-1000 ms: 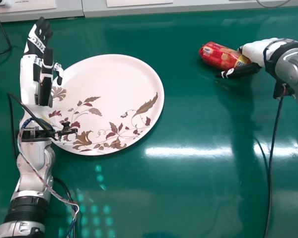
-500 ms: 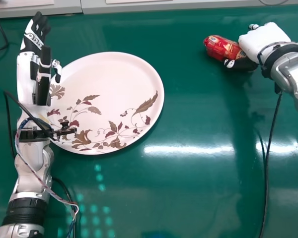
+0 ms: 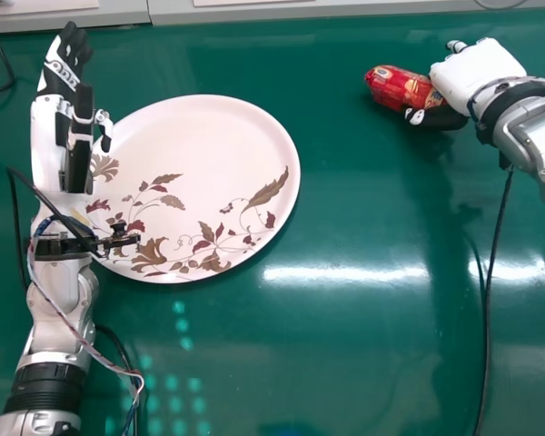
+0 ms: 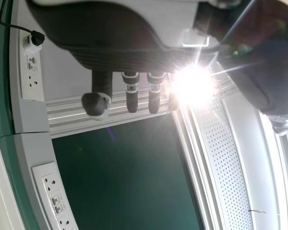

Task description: Pick up biscuit and place it in the plate

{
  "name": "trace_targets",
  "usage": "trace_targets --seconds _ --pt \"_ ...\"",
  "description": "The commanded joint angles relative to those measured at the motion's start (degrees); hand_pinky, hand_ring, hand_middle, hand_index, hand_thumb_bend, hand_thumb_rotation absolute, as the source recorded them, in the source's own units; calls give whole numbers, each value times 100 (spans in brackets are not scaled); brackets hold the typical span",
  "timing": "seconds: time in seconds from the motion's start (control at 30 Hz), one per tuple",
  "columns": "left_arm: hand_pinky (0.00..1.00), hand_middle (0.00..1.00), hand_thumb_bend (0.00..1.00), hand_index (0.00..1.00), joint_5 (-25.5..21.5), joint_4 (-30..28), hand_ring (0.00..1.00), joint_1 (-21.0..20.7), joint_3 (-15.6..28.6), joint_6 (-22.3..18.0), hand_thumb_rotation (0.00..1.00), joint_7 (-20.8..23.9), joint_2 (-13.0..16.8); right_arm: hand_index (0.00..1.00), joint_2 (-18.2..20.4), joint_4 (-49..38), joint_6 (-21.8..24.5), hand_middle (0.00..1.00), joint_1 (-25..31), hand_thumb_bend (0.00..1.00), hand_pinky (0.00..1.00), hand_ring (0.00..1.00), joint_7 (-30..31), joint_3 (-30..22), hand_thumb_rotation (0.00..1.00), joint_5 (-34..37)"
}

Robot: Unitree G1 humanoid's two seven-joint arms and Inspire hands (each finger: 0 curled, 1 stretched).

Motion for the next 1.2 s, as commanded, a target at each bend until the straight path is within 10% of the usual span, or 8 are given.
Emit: trace_targets --seconds 0.0,0.57,0.93,1.0,1.17 --pt "0 100 100 100 29 550 100 981 -108 99 83 42 -444 48 -129 -276 -81 17 33 51 4 10 -226 -236 11 246" --pt "0 100 100 100 58 535 100 995 -32 112 84 4 -298 47 -300 -4307 43 18 1524 50 7 12 846 -1616 11 1244" --pt "0 100 100 100 148 514 100 948 5 174 86 28 -202 47 445 -5551 -511 18 1837 50 8 12 1224 -1549 11 1753" --pt "0 100 100 100 149 517 100 926 16 192 86 25 -192 47 632 -5527 -593 41 1824 52 8 13 1238 -1457 2 1699" --pt "0 100 100 100 115 569 100 829 17 189 86 -20 -188 51 1243 -5222 -715 42 1709 51 8 13 1205 -1030 0 1412"
